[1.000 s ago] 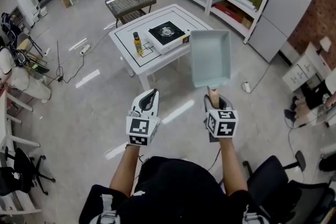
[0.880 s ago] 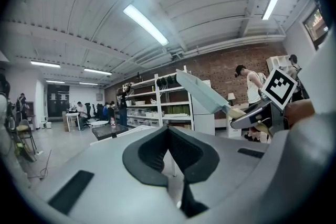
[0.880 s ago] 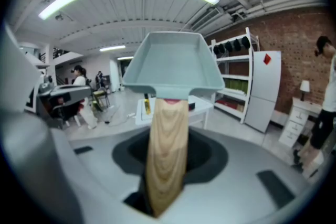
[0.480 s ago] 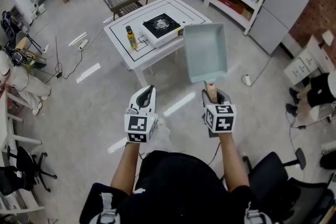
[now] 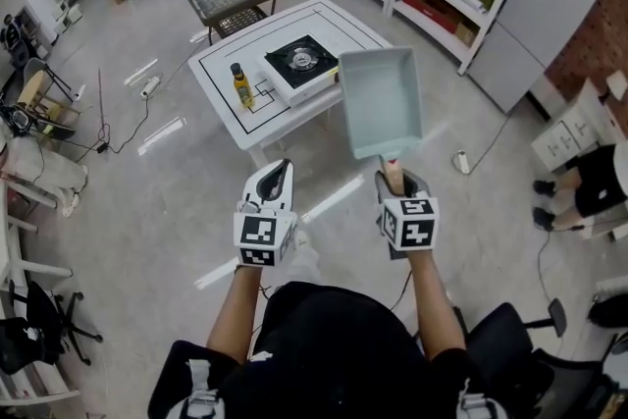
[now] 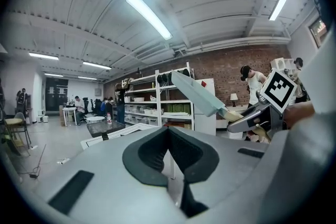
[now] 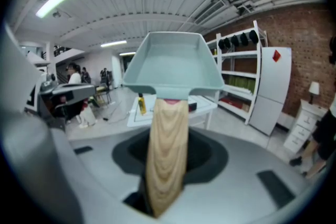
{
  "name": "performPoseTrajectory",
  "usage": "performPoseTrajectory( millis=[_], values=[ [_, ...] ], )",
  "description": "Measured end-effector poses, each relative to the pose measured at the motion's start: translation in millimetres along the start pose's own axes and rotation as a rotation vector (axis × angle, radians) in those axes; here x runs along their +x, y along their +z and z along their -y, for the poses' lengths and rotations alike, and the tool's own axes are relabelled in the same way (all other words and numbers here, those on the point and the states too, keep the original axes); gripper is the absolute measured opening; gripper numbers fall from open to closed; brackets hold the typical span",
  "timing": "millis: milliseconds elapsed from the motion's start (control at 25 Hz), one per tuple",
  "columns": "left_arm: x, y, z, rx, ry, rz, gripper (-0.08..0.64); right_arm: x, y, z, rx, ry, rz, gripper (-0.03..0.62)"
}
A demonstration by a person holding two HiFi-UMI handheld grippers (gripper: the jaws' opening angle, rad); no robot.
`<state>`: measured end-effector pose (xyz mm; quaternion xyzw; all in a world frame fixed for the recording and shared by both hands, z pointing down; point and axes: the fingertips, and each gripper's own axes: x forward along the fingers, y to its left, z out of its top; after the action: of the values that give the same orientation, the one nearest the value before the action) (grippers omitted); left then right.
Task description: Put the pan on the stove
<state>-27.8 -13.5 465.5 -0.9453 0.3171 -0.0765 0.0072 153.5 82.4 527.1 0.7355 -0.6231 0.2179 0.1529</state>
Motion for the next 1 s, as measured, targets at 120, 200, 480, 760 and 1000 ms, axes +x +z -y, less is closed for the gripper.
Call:
performPoseTrajectory(
  millis=[120, 200, 480, 760, 1000],
  values=[
    [27, 1, -22, -0.025, -0.005, -0.005, 0.025, 31, 17, 1, -0.003, 0.006, -0.007, 0.153],
    [44, 4, -36, -0.058, -0.015, -0.010, 0.023, 52, 28, 0, -0.005, 0.010, -0.013, 0.153],
    [104, 8, -91, -0.004, -0.018, -0.035, 0.023, 128, 73, -5, -0.018, 0.020, -0.043, 0.155],
    [152, 5, -150, 0.006, -0.031, -0.050, 0.023, 202, 108, -20, -0.014, 0.026, -0.074, 0.155],
    [179, -4, -187, -0.029, -0.039, -0.051, 0.023, 244, 120, -34, -0.027, 0.033, -0.105, 0.155]
  ],
)
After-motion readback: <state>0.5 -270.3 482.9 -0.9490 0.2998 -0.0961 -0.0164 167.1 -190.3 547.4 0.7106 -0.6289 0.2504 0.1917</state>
